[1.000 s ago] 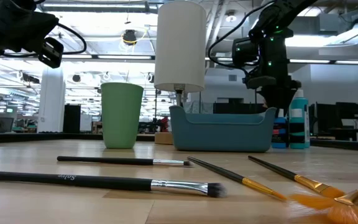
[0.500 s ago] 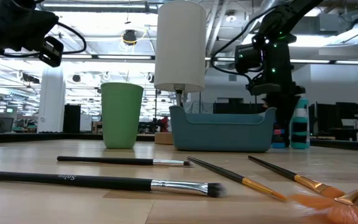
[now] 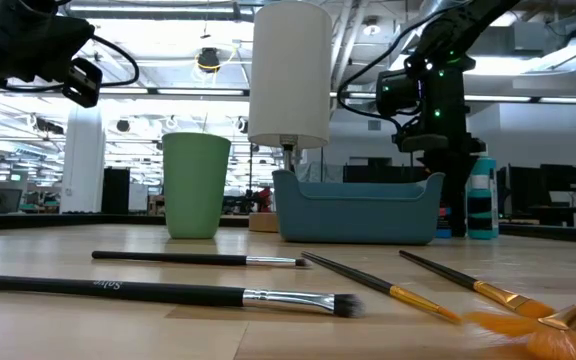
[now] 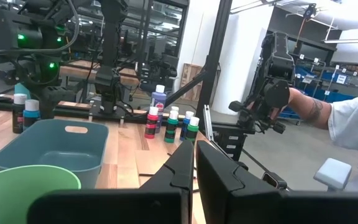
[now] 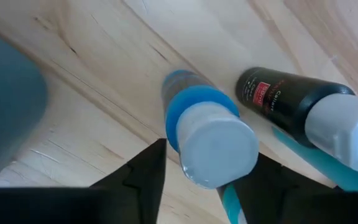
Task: Pick & Place Paint Supplies
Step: Put the top small blue paint bottle into the green bin
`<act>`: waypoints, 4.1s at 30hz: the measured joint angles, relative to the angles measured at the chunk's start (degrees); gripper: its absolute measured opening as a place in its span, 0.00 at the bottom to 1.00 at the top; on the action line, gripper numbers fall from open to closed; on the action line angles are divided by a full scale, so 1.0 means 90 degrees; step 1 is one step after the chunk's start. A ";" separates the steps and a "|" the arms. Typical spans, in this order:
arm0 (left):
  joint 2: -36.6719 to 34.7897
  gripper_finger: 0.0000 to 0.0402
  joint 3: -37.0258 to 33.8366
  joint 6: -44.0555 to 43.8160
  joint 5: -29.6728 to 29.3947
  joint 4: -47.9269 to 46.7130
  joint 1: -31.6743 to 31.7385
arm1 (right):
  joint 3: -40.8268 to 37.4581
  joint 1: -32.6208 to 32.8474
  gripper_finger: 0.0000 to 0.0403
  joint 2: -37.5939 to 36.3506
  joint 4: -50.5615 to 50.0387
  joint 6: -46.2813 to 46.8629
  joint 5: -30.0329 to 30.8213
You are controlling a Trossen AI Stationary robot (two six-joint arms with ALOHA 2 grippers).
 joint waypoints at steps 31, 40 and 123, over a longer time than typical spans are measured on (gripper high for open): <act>0.0000 0.02 0.0000 0.0000 0.0000 -0.0001 0.0000 | 0.0010 -0.0017 0.33 0.0002 0.0437 -0.0066 0.0007; -0.0001 0.02 0.0001 0.0001 0.0002 0.0001 0.0001 | 0.0183 0.0001 0.39 0.0017 0.0342 0.0022 0.0015; 0.0459 0.02 -0.0001 0.0001 0.0000 0.0201 0.0001 | 0.5360 0.2213 0.38 0.3390 -0.0726 -0.0665 -0.0852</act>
